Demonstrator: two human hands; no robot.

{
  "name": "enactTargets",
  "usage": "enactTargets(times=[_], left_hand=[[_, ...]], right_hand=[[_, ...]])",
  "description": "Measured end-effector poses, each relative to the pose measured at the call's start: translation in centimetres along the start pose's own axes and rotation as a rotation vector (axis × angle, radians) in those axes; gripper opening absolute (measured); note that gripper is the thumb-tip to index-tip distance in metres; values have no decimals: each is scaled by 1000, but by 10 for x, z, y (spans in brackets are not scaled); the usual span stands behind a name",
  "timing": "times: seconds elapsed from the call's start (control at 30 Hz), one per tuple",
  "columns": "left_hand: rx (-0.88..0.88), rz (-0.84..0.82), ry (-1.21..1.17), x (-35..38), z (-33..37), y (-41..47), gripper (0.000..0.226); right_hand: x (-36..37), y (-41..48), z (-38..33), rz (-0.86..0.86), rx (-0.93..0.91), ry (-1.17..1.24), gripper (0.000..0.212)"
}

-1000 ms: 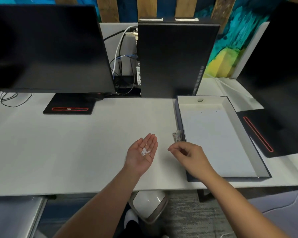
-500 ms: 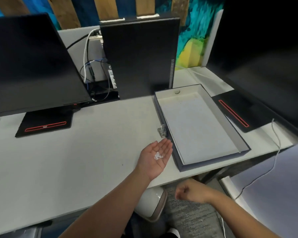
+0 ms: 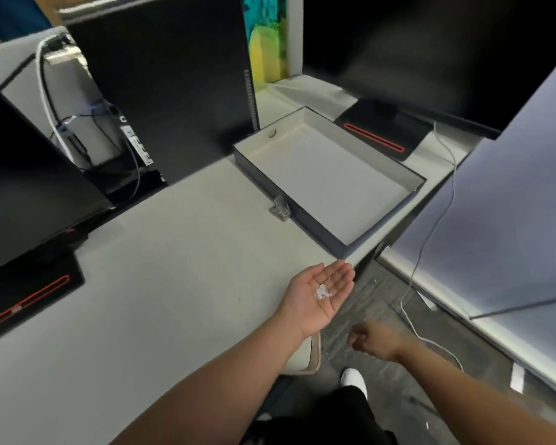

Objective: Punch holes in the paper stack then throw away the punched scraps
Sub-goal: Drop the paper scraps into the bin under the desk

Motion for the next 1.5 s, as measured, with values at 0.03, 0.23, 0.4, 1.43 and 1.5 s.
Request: enactTargets(times=[0.03, 0.23, 0.4, 1.43, 1.5], left_hand=[[-17, -5, 10, -3, -7, 0, 40], [-121, 62, 73, -57, -62, 5, 43], [-109, 174, 74, -130, -78, 20, 43], [35, 554, 24, -401, -48, 151, 51], [3, 591, 14, -407, -54, 158, 60]], right_hand=[[4, 1, 4, 17, 17, 22, 19], [35, 10, 33, 72, 102, 53, 22], [54, 43, 49, 100, 120, 44, 27], [174, 249, 58, -6, 67, 45, 48], [176, 249, 57, -18, 65, 44, 49]])
Point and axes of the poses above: each hand's wrist, its own y-axis towards the middle knuckle, its own x-axis out of the palm, z = x × y, the point moved 10 cm from there along y, towards the middle knuckle, and after that the axes turned 1 degree about -z, right-handed, at the moved point
